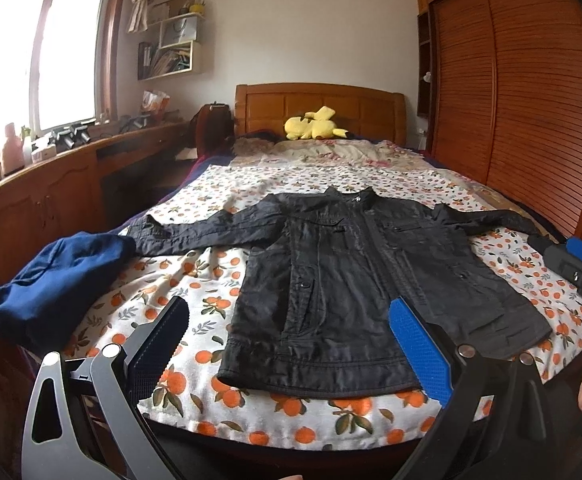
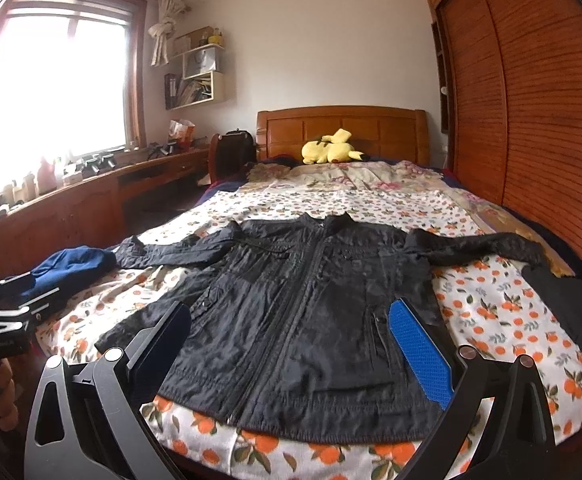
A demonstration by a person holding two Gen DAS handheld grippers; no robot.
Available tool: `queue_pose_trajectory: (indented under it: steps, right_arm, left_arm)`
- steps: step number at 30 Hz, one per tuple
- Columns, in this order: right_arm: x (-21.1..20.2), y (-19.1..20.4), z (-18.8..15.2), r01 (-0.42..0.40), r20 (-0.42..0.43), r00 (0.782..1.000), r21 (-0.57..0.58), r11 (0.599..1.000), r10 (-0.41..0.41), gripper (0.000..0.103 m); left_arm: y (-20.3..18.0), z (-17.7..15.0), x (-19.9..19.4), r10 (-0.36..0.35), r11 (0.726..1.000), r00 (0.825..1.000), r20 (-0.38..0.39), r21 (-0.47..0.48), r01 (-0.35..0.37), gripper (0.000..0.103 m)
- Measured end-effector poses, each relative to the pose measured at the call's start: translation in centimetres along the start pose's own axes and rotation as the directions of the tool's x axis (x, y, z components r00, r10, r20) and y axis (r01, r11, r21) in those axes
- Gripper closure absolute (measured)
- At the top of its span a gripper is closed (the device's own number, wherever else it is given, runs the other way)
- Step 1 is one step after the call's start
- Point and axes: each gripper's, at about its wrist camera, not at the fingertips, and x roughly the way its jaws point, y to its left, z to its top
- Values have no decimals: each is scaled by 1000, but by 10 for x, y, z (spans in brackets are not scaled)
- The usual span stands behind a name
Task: Fold large clothes
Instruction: 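Move the left gripper toward the jacket sleeve nearest it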
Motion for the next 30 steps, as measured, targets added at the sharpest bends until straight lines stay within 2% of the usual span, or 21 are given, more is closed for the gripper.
queue_pose_trajectory:
  steps: [14, 20, 26, 30]
  right_arm:
    - [63, 9, 13, -68, -4, 998, -4, 998, 68, 7]
    - [104, 13, 12, -84, -32, 996, -22, 996, 83, 7]
    - [150, 25, 6, -88, -92, 992, -56, 995, 83, 7]
    - [167, 32, 9, -95, -99, 991, -51, 994, 90, 7]
  left_arm:
    - [27, -10, 58, 45, 999, 996, -73, -12, -46, 2]
    - [38, -10, 88, 67, 998, 992, -103, -1, -68, 2]
    - [59, -15, 122, 71, 995, 987, -143, -64, -81, 2]
    - [72, -14, 141, 91, 994, 982, -164, -50, -101, 2]
